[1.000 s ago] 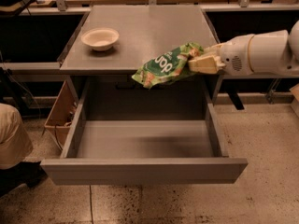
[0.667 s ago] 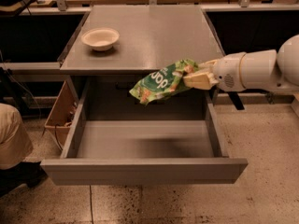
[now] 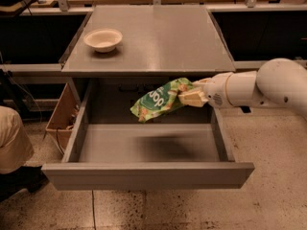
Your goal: Place green rice chip bag into top drawer
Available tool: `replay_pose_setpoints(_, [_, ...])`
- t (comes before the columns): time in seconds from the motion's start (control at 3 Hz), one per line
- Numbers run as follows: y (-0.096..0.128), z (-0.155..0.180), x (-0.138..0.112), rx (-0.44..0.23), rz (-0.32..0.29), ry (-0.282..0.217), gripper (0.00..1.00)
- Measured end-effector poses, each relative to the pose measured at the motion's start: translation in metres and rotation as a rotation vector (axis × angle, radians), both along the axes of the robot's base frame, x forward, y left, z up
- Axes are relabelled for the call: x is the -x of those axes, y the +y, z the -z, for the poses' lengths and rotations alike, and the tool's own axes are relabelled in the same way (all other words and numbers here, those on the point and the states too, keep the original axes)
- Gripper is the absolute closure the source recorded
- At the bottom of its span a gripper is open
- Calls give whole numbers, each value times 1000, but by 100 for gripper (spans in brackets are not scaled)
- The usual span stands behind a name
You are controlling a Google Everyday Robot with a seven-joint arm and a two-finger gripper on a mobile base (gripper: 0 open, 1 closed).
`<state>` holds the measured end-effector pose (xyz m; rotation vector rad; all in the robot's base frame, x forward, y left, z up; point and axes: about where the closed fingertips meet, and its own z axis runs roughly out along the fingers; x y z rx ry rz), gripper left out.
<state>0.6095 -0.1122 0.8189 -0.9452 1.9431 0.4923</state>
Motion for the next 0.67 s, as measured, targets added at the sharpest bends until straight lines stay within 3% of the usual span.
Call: replay_pose_setpoints(0.67, [-1,58,-14,64,37,33,100])
